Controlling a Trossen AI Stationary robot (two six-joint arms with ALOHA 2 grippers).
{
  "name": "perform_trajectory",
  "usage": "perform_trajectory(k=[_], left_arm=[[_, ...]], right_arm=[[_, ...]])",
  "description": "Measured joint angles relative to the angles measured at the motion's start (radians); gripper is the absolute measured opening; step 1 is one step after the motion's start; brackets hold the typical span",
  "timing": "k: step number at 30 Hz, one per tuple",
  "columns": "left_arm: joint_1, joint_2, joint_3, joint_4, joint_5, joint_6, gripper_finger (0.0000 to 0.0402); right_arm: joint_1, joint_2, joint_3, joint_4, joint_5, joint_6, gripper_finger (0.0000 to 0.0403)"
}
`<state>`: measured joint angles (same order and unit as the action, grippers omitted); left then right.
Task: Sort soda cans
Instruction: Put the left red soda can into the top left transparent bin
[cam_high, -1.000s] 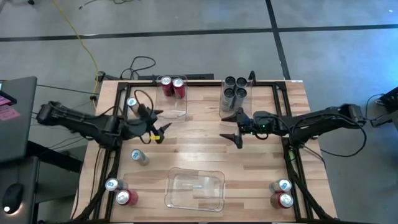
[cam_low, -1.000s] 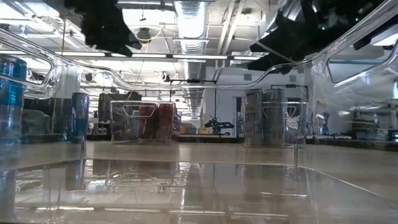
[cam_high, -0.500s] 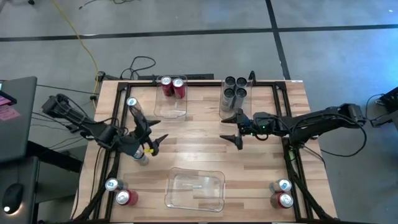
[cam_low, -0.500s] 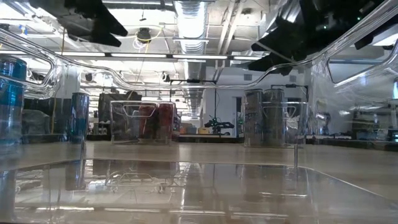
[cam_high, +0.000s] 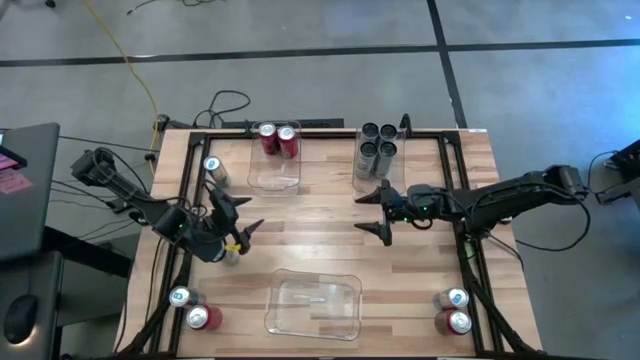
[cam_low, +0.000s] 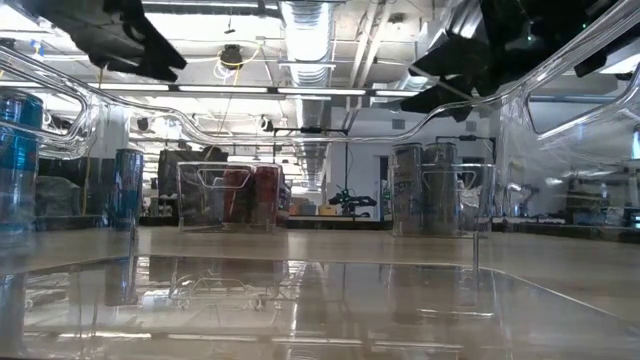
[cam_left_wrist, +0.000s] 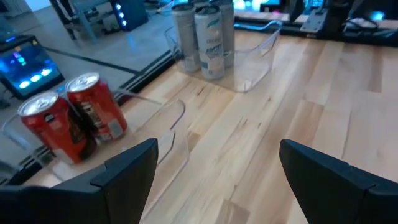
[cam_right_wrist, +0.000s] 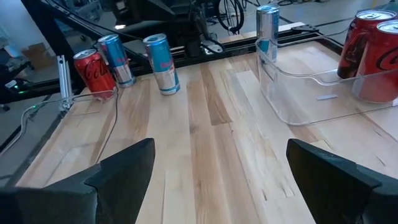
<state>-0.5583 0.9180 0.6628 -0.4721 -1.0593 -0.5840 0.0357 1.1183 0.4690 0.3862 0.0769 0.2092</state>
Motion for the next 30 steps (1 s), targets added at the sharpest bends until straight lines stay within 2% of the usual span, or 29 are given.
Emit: perform_trajectory(k=[3, 8, 12, 15, 19, 22, 27, 30], left_arm=[[-0.001, 0.0, 0.0, -0.051, 0.021, -0.051, 0.0329], [-0.001, 0.0, 0.0, -0.135, 0.194, -0.157, 0.0329], [-0.001, 0.0, 0.001, -0.153, 0.261, -0.227, 0.0329], [-0.001, -0.003, 0.006, -0.154, 0.35, -0.235, 0.0329], [-0.001, -0.003, 0.05, -0.161, 0.593, -0.174, 0.0329], [-0.002, -0.003, 0.101, -0.185, 0.792, -0.186, 0.0329], [-0.009, -0.003, 0.164, -0.187, 1.083, -0.332, 0.0329], [-0.024, -0.002, 0.177, -0.19, 1.17, -0.453, 0.0329]], right_arm=[[-0.001, 0.0, 0.0, 0.0, 0.0, 0.0, 0.0381], [-0.006, 0.0, 0.0, 0.007, 0.003, 0.0, 0.0381], [-0.005, 0.0, 0.0, 0.013, 0.004, -0.005, 0.0381], [-0.005, 0.0, 0.0, 0.015, 0.004, -0.005, 0.0381], [-0.005, 0.0, 0.0, 0.015, 0.004, -0.005, 0.0381], [-0.005, 0.0, 0.0, 0.015, 0.004, -0.005, 0.0381], [-0.005, 0.0, 0.0, 0.016, 0.005, 0.004, 0.0381], [-0.005, 0.0, 0.0, 0.016, 0.005, 0.024, 0.0381]])
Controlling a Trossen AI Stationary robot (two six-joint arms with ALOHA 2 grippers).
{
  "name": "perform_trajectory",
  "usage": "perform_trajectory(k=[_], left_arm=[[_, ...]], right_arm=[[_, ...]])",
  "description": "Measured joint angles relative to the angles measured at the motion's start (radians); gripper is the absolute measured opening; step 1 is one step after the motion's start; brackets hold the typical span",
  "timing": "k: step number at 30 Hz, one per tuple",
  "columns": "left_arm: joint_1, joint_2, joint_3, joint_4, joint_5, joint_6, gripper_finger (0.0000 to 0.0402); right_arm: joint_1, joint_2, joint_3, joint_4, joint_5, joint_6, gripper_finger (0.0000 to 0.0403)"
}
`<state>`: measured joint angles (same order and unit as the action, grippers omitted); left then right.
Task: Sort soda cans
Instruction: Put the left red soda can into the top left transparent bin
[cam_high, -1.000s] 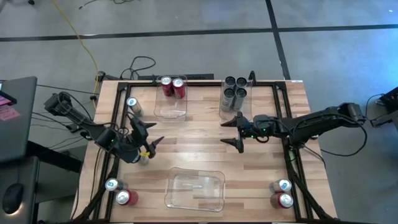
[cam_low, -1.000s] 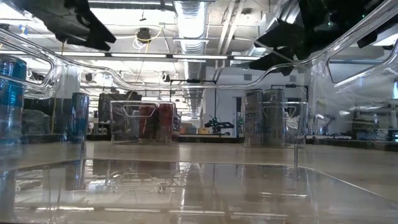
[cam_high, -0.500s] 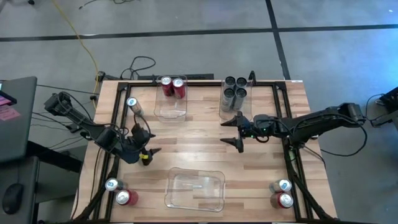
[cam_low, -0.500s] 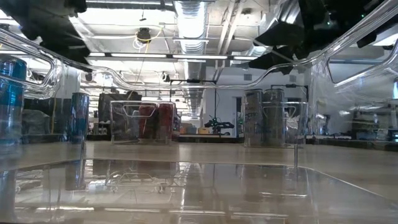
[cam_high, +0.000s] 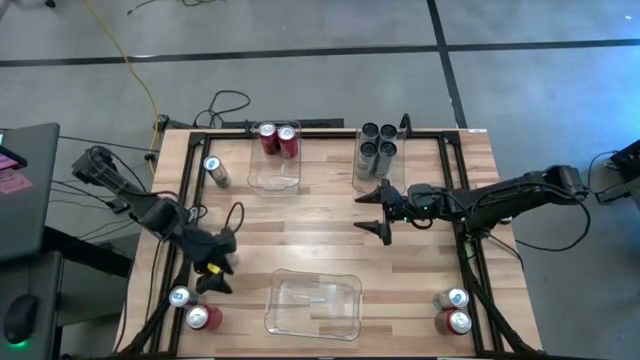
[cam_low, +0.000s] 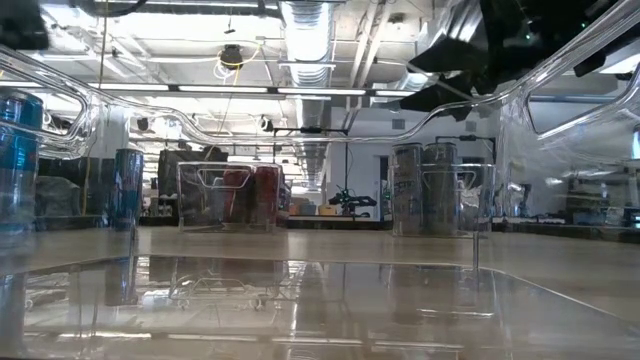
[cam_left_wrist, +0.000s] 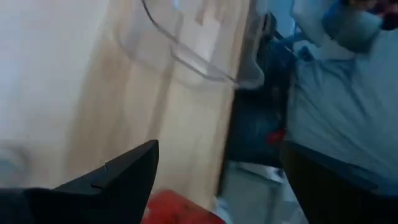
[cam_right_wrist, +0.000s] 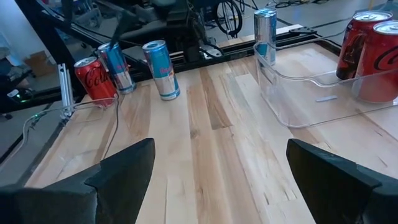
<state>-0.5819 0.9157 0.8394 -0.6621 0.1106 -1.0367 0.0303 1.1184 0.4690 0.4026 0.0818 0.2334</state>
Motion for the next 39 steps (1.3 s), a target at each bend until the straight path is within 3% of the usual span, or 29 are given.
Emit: perform_trajectory(k=[5, 13, 18, 22, 29, 33, 39], left_arm=[[-0.031, 0.013, 0.001, -0.003, 0.05, -0.175, 0.0329], [-0.068, 0.111, 0.005, -0.005, 0.035, -0.211, 0.0329], [-0.123, 0.205, 0.097, -0.021, 0.042, -0.23, 0.0329], [-0.173, 0.284, 0.236, -0.129, 0.006, -0.246, 0.0329], [-0.266, 0.436, 0.46, -0.464, -0.066, -0.323, 0.0329], [-0.319, 0.505, 0.502, -0.548, -0.082, -0.415, 0.0329], [-0.394, 0.555, 0.508, -0.532, -0.081, -0.535, 0.0329]], right_arm=[[0.006, 0.0, 0.0, -0.001, 0.001, 0.014, 0.0381], [0.044, 0.0, 0.0, -0.003, 0.053, 0.039, 0.0381], [0.065, 0.0, -0.001, -0.002, 0.091, 0.054, 0.0381], [0.076, 0.0, -0.001, 0.004, 0.109, 0.06, 0.0381], [0.086, 0.025, -0.001, 0.002, 0.118, 0.09, 0.0381], [0.087, 0.085, -0.001, 0.019, 0.136, 0.091, 0.0381], [0.078, 0.215, -0.001, 0.149, 0.138, 0.091, 0.0381]])
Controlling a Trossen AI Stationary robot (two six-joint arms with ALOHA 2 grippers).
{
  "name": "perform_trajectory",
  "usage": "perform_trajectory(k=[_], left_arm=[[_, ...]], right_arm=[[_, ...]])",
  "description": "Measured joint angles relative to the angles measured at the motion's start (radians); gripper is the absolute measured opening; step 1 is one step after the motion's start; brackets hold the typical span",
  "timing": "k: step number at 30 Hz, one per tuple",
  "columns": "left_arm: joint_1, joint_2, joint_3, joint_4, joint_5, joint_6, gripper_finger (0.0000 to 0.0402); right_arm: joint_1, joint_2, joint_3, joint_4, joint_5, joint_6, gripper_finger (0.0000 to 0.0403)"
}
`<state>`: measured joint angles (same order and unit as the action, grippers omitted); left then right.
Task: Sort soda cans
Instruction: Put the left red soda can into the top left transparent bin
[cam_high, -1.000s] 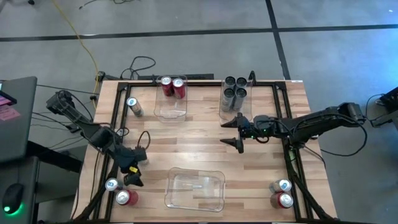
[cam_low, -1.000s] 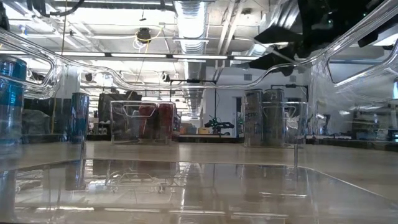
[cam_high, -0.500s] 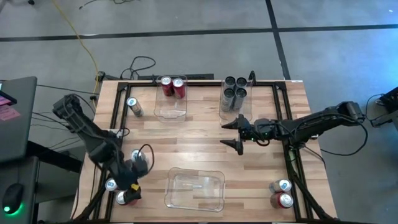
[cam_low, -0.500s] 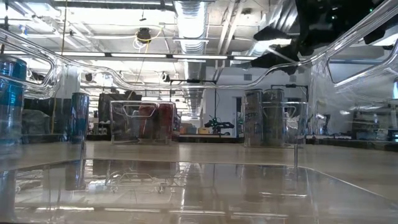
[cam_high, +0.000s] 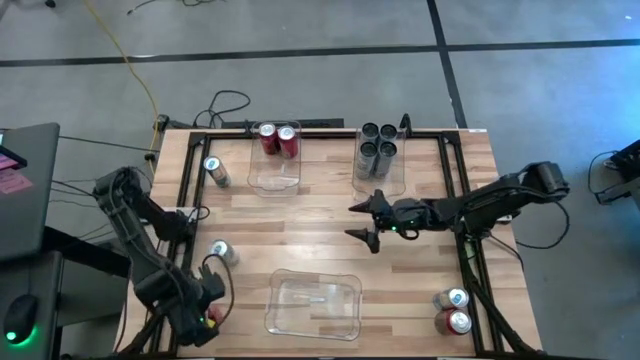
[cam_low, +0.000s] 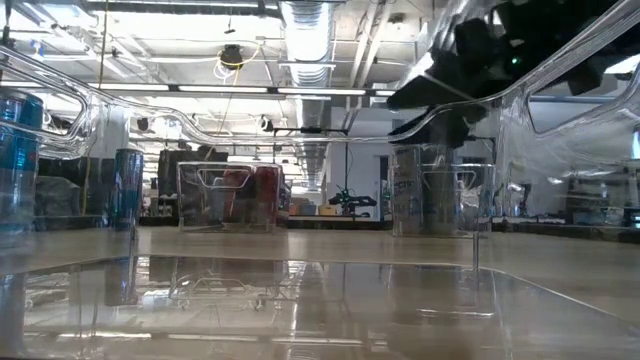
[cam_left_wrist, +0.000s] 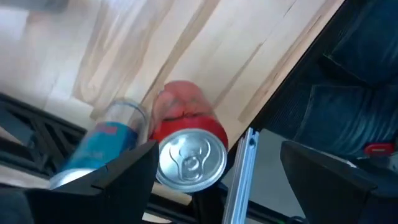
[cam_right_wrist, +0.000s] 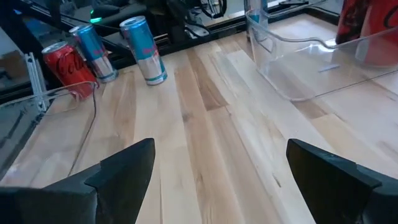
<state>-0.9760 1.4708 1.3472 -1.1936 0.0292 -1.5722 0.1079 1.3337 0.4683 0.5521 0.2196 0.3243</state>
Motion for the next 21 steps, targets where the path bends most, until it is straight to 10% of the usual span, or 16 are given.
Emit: perform_trajectory(k=[21], left_arm=[[-0.058, 0.098, -0.012, -0.007, 0.014, 0.054, 0.0329]], right_arm=[[-0.039, 0.107, 0.035, 0.067, -0.012, -0.021, 0.0381]])
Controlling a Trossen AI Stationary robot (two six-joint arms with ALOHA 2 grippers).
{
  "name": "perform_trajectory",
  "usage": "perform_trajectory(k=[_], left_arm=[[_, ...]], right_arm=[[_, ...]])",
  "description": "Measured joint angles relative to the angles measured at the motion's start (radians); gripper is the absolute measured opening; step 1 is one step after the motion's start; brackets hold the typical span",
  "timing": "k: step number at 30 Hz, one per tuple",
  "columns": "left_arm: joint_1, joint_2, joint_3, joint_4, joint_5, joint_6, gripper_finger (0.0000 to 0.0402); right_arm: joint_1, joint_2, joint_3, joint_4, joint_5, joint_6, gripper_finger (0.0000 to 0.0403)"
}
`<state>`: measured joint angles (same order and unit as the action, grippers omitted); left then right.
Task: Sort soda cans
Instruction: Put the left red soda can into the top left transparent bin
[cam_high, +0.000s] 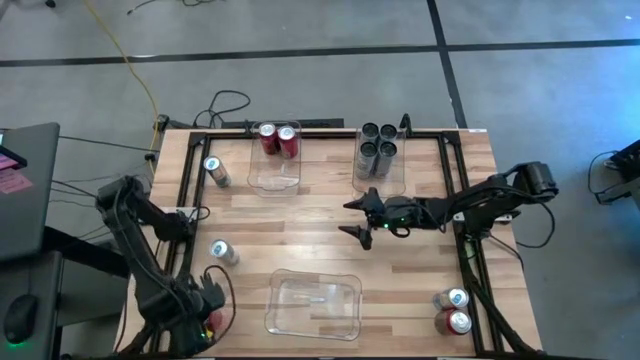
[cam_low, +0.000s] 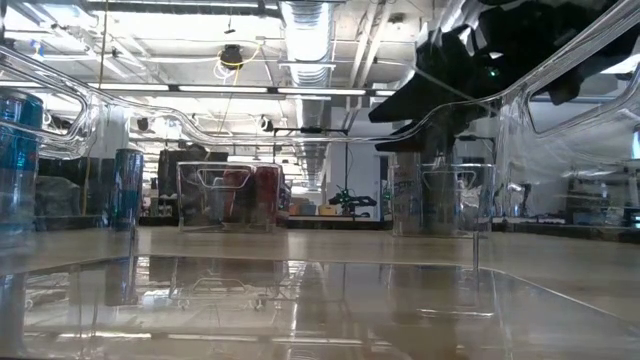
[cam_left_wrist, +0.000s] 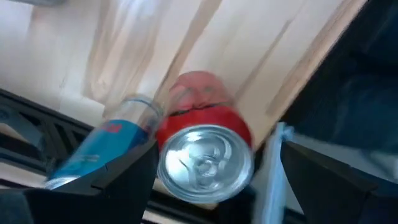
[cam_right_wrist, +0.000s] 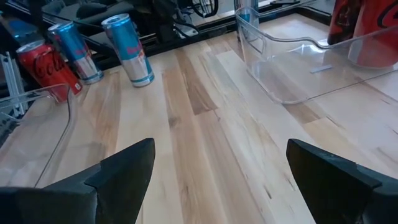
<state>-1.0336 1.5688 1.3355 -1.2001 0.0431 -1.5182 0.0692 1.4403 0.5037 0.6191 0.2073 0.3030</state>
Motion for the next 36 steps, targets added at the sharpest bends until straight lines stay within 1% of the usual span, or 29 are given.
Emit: perform_trajectory(k=[5, 8, 15, 26, 36], left_arm=[[0.0, 0.056, -0.001, -0.001, 0.068, 0.07, 0.0329], [-0.005, 0.073, -0.001, 0.0, 0.083, 0.09, 0.0329], [-0.026, 0.075, -0.001, -0.012, 0.049, 0.066, 0.0329], [-0.046, 0.075, -0.001, -0.016, -0.057, -0.009, 0.0329], [-0.046, 0.075, -0.001, -0.015, -0.117, -0.009, 0.0329]], right_arm=[[0.0, 0.0, 0.0, 0.006, 0.0, -0.005, 0.0381], [0.0, 0.0, 0.0, 0.007, 0.0, -0.005, 0.0381], [0.0, 0.0, 0.0, 0.009, 0.0, -0.006, 0.0381], [0.001, 0.0, 0.0, 0.009, 0.0, -0.005, 0.0381], [0.001, 0.0, 0.0, 0.009, 0.0, -0.005, 0.0381]])
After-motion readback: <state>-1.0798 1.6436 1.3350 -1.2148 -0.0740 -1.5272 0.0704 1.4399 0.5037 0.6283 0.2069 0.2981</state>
